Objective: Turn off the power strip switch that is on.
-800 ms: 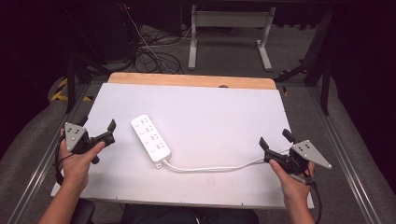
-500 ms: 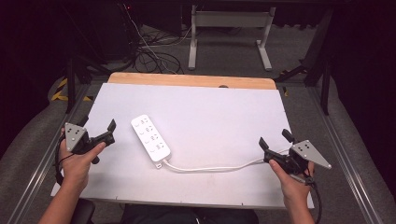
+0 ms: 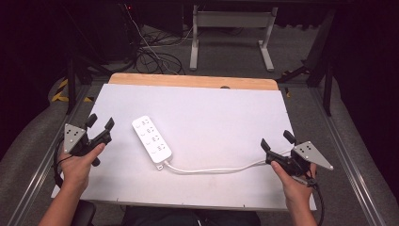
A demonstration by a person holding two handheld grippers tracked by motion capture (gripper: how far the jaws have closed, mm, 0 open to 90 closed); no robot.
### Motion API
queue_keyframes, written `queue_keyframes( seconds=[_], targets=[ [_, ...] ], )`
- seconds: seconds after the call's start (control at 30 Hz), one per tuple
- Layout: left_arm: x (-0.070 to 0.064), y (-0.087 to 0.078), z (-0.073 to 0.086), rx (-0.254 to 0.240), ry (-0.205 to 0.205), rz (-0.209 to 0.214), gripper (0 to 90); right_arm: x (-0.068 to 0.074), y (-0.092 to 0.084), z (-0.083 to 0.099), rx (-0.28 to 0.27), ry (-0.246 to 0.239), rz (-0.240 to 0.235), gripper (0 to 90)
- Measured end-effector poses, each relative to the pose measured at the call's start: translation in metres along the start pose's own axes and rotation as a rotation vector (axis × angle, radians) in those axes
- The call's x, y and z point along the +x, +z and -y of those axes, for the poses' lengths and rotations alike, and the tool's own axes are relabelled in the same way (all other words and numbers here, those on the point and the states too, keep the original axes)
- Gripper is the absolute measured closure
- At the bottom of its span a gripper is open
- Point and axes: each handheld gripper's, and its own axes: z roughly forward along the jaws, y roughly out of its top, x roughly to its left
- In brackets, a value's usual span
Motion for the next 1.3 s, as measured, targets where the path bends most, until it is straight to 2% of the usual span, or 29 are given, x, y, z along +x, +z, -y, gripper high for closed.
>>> queue_keyframes(
  seconds=[0.03, 0.1, 0.13, 0.17, 0.27, 0.3, 0.33, 0.37, 0.4, 0.43, 0.47, 0.63, 0.87, 1.1, 1.23, 1.3],
  targets=[
    [0.002, -0.001, -0.001, 0.017, -0.021, 0.03, 46.6, 0.0, 0.0, 0.0, 0.0, 0.0, -0.001, 12.1],
    [0.002, -0.001, -0.001, 0.031, -0.027, 0.045, 50.1, 0.0, 0.0, 0.0, 0.0, 0.001, -0.003, 12.2],
    [0.003, -0.001, -0.001, 0.042, -0.028, 0.065, 59.3, 0.0, 0.0, 0.0, 0.0, 0.001, -0.004, 12.2],
    [0.003, -0.001, -0.001, 0.041, -0.022, 0.075, 59.3, 0.0, 0.0, 0.0, 0.0, 0.001, -0.004, 12.2],
    [0.003, -0.002, -0.002, 0.042, -0.008, 0.094, 73.4, 0.0, 0.0, 0.0, 0.005, 0.002, -0.01, 12.4],
    [0.003, -0.003, -0.002, 0.045, -0.005, 0.097, 73.4, 0.0, 0.0, 0.0, 0.005, 0.002, -0.01, 12.4],
    [0.004, -0.003, -0.003, 0.052, -0.001, 0.101, 78.9, 0.001, 0.001, 0.0, 0.011, -0.003, -0.017, 12.7],
    [0.004, -0.004, -0.003, 0.056, 0.001, 0.102, 78.9, 0.001, 0.001, 0.0, 0.011, -0.003, -0.017, 12.7],
    [0.005, -0.004, -0.004, 0.061, -0.001, 0.104, 85.1, 0.001, 0.001, 0.0, 0.012, -0.005, -0.02, 13.4],
    [0.005, -0.005, -0.005, 0.064, -0.002, 0.106, 85.1, 0.001, 0.001, 0.0, 0.012, -0.005, -0.02, 13.4],
    [0.005, -0.005, -0.006, 0.069, -0.006, 0.11, 89.7, 0.002, 0.001, 0.001, 0.011, -0.006, -0.021, 13.5],
    [0.005, -0.006, -0.008, 0.083, -0.014, 0.127, 90.0, 0.002, 0.0, 0.001, 0.013, -0.008, -0.023, 13.5],
    [-0.001, -0.003, -0.009, 0.098, 0.029, 0.156, 90.0, 0.002, -0.001, 0.001, 0.015, -0.008, -0.025, 13.5],
    [-0.005, 0.0, -0.009, 0.109, 0.029, 0.172, 90.0, 0.002, 0.0, 0.002, 0.018, -0.006, -0.026, 13.6],
    [-0.009, 0.001, -0.009, 0.118, 0.041, 0.201, 90.0, 0.002, 0.0, 0.002, 0.022, -0.01, -0.028, 13.7],
    [-0.012, 0.002, -0.01, 0.13, 0.047, 0.251, 90.0, 0.002, 0.0, 0.002, 0.022, -0.01, -0.029, 13.8]
  ],
)
